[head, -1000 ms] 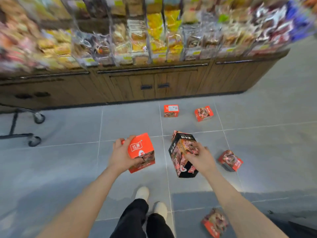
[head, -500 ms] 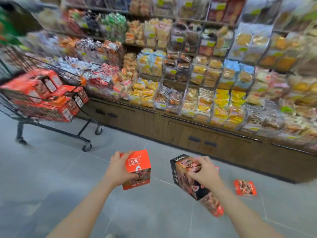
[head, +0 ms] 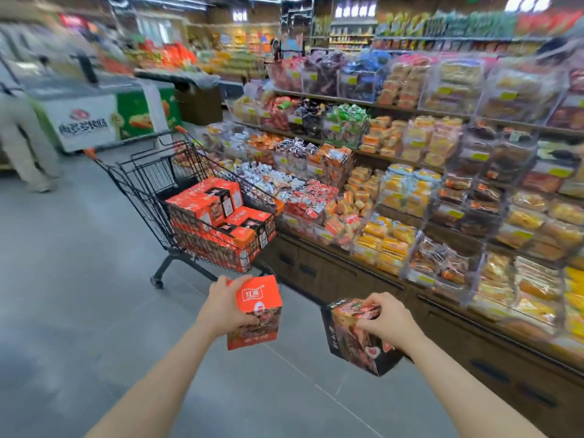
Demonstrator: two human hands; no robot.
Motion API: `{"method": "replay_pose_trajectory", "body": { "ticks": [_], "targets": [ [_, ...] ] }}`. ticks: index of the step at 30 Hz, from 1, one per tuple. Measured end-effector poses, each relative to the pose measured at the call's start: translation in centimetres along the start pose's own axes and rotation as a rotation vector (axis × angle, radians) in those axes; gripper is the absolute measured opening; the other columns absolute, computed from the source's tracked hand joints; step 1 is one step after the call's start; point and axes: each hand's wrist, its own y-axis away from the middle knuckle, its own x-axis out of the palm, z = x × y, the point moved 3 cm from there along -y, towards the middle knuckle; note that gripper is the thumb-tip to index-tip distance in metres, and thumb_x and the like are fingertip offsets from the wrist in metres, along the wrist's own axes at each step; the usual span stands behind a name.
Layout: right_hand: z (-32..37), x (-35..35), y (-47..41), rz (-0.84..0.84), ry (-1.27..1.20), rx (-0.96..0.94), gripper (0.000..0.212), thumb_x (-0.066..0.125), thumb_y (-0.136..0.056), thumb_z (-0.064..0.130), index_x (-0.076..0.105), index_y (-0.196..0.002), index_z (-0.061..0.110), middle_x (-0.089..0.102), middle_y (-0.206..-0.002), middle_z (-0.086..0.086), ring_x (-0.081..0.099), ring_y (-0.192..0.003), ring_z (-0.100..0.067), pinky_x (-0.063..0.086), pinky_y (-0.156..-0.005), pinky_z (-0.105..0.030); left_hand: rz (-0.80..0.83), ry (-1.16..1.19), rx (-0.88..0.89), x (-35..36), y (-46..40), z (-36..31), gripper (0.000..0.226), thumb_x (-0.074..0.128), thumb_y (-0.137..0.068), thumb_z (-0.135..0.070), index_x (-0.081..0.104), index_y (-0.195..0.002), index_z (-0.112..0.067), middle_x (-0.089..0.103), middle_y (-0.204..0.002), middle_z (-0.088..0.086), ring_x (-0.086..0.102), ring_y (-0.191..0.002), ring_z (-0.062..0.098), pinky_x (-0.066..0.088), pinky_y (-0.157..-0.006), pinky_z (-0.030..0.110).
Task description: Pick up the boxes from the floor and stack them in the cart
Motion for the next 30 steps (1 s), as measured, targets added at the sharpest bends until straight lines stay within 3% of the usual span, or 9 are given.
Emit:
{"method": "replay_pose_trajectory", "body": {
  "ticks": [5,9,15,17,20,24,30],
  "targets": [
    [6.6,1.0,-7.7,0.037,0.037,-0.118,0.048,0.067,-0.063,0.054,0.055,-0.105,0.034,0.049,-0.11,0.011,0.052,-0.098,-0.009,0.046,-0.082,-0.029,-0.061,0.011,-0.07,-3.3,-4.5,5.9,0.096,0.08,-0.055,-0.051,0.034,-0.138,-0.039,0.034,-0.113,0.001,0.034,-0.111,0.024,0.038,-0.095,0.038],
    [10.6,1.4,-13.9,0.049,0.05,-0.205,0.045,0.068,-0.064,0.055,0.053,-0.101,0.034,0.05,-0.108,0.01,0.051,-0.095,-0.008,0.046,-0.076,-0.025,-0.098,0.038,-0.108,-4.4,-8.7,9.5,0.1,0.076,-0.048,-0.06,0.035,-0.137,-0.04,0.033,-0.112,-0.002,0.036,-0.111,0.021,0.041,-0.097,0.04],
    [15.1,1.4,-24.5,0.064,0.039,-0.305,0.054,0.062,-0.057,0.058,0.06,-0.102,0.029,0.055,-0.103,0.006,0.053,-0.093,-0.012,0.047,-0.078,-0.03,-0.124,0.058,-0.142,-5.8,-17.1,12.2,0.1,0.08,-0.049,-0.055,0.036,-0.137,-0.04,0.033,-0.113,0.0,0.037,-0.109,0.021,0.045,-0.093,0.039],
    [16.5,1.2,-28.0,0.073,0.019,-0.313,0.055,0.057,-0.051,0.058,0.061,-0.097,0.029,0.056,-0.101,0.005,0.056,-0.092,-0.013,0.048,-0.079,-0.032,-0.147,0.073,-0.156,-6.5,-20.3,12.8,0.101,0.078,-0.046,-0.057,0.038,-0.137,-0.039,0.033,-0.113,0.0,0.039,-0.11,0.023,0.045,-0.095,0.04],
    [18.6,1.4,-32.9,0.11,0.022,-0.339,0.044,0.061,-0.057,0.05,0.061,-0.093,0.024,0.056,-0.097,0.004,0.057,-0.088,-0.015,0.05,-0.078,-0.034,-0.171,0.079,-0.168,-7.2,-24.8,13.6,0.104,0.072,-0.042,-0.062,0.038,-0.138,-0.038,0.033,-0.112,-0.001,0.04,-0.11,0.023,0.045,-0.096,0.042],
    [21.2,1.7,-38.1,0.14,0.035,-0.357,0.049,0.059,-0.056,0.055,0.058,-0.095,0.025,0.053,-0.099,0.005,0.053,-0.09,-0.014,0.047,-0.076,-0.031,-0.186,0.088,-0.175,-8.3,-29.8,15.1,0.106,0.072,-0.042,-0.063,0.036,-0.139,-0.038,0.033,-0.111,-0.002,0.04,-0.106,0.02,0.046,-0.095,0.04],
    [24.6,2.7,-43.6,0.147,0.018,-0.345,0.044,0.065,-0.059,0.046,0.061,-0.093,0.018,0.052,-0.097,0.007,0.053,-0.085,-0.011,0.048,-0.073,-0.031,-0.201,0.07,-0.142,-9.6,-36.1,18.3,0.103,0.077,-0.047,-0.059,0.036,-0.138,-0.039,0.033,-0.11,-0.003,0.04,-0.107,0.022,0.045,-0.095,0.042]
  ]
}}
